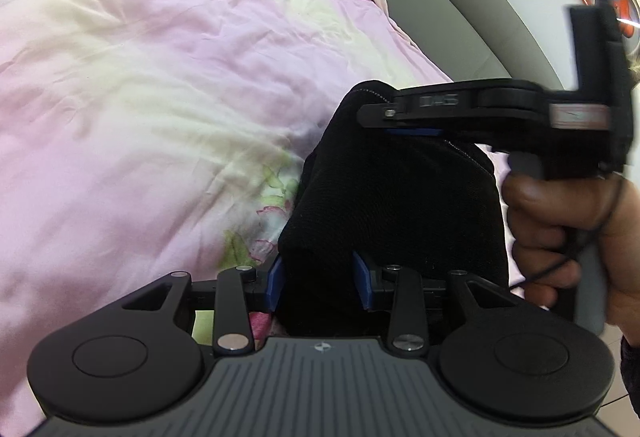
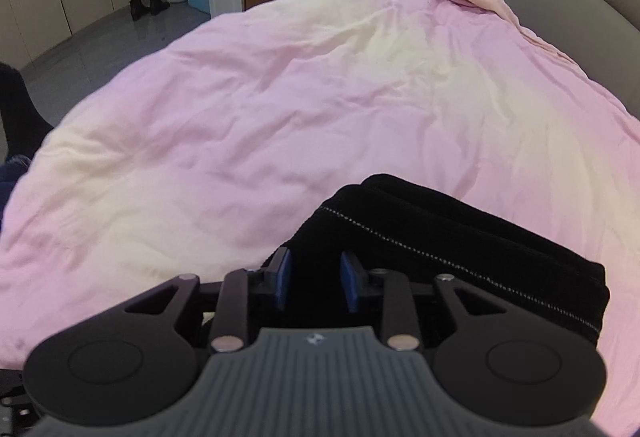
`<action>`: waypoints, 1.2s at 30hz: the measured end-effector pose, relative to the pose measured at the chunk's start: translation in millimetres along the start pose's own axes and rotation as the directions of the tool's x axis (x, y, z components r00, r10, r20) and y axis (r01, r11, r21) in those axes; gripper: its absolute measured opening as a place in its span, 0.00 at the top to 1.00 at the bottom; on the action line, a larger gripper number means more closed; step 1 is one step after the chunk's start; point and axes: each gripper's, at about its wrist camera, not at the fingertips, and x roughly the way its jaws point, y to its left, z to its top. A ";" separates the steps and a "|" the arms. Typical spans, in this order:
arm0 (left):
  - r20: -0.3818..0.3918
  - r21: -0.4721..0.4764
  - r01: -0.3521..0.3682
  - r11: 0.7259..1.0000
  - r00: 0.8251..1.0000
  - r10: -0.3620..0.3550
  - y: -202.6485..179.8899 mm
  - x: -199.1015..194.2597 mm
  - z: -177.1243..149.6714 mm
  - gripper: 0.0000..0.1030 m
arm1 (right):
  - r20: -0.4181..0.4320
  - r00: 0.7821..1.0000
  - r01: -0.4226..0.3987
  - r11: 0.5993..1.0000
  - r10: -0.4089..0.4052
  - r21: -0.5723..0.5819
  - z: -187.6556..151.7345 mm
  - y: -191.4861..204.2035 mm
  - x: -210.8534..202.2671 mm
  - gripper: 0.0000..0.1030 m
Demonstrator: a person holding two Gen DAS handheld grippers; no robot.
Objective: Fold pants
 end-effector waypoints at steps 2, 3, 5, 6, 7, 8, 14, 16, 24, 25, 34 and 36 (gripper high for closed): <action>0.002 0.014 -0.009 1.000 1.000 0.009 -2.2 -0.5 0.0 0.59 | 0.020 0.999 -0.050 0.998 0.049 0.047 -11.2 -5.9 -22.3 0.75; 0.002 0.013 -0.010 1.000 1.000 0.010 -1.6 -0.5 -0.2 0.60 | 0.029 0.998 -0.065 0.997 0.063 0.053 -18.5 -6.4 -32.7 0.75; 0.002 0.007 -0.006 1.000 1.000 0.006 0.3 -0.6 -0.8 0.59 | 0.047 0.996 -0.076 0.996 0.074 0.049 -36.6 -6.9 -52.0 0.68; 0.002 0.008 -0.007 1.000 1.000 0.007 0.3 -0.6 -0.9 0.59 | 0.055 0.995 -0.084 0.995 0.081 0.057 -47.1 -7.7 -60.4 0.64; 0.002 0.010 -0.009 1.000 1.000 0.009 -0.1 -0.5 -0.8 0.59 | 0.059 0.994 -0.092 0.993 0.088 0.070 -57.0 -8.7 -66.7 0.61; 0.003 0.011 -0.010 1.000 1.000 0.010 -0.4 -0.4 -0.7 0.59 | 0.060 0.994 -0.097 0.992 0.092 0.084 -68.2 -9.6 -72.3 0.61; -0.005 0.008 -0.007 1.000 1.000 0.007 -1.0 1.7 -1.0 0.60 | 0.057 0.998 -0.020 0.997 0.016 0.078 -123.5 -4.3 -69.1 0.61; -0.011 0.023 -0.019 1.000 1.000 0.019 -4.2 4.1 -2.1 0.62 | 0.073 0.997 0.002 0.997 -0.007 0.076 -134.8 -1.9 -54.8 0.59; 0.077 0.141 -0.087 0.986 0.994 0.076 -27.3 -21.2 0.9 0.62 | 0.167 0.986 -0.004 0.998 -0.007 0.068 -135.7 1.2 -60.4 0.54; 0.116 0.174 -0.105 0.979 0.990 0.085 -35.8 -31.0 2.3 0.63 | 0.184 0.983 -0.016 0.997 0.002 0.072 -137.7 -0.7 -69.2 0.55; 0.194 0.398 -0.120 0.909 0.980 0.045 -103.8 -52.8 12.8 0.42 | 0.268 0.961 0.003 0.971 -0.069 0.240 -193.5 -47.0 -131.8 0.42; 0.194 0.435 -0.149 0.888 0.978 0.069 -112.6 -39.9 10.8 0.42 | 0.248 0.965 0.007 0.958 -0.082 0.288 -210.0 -60.1 -134.4 0.42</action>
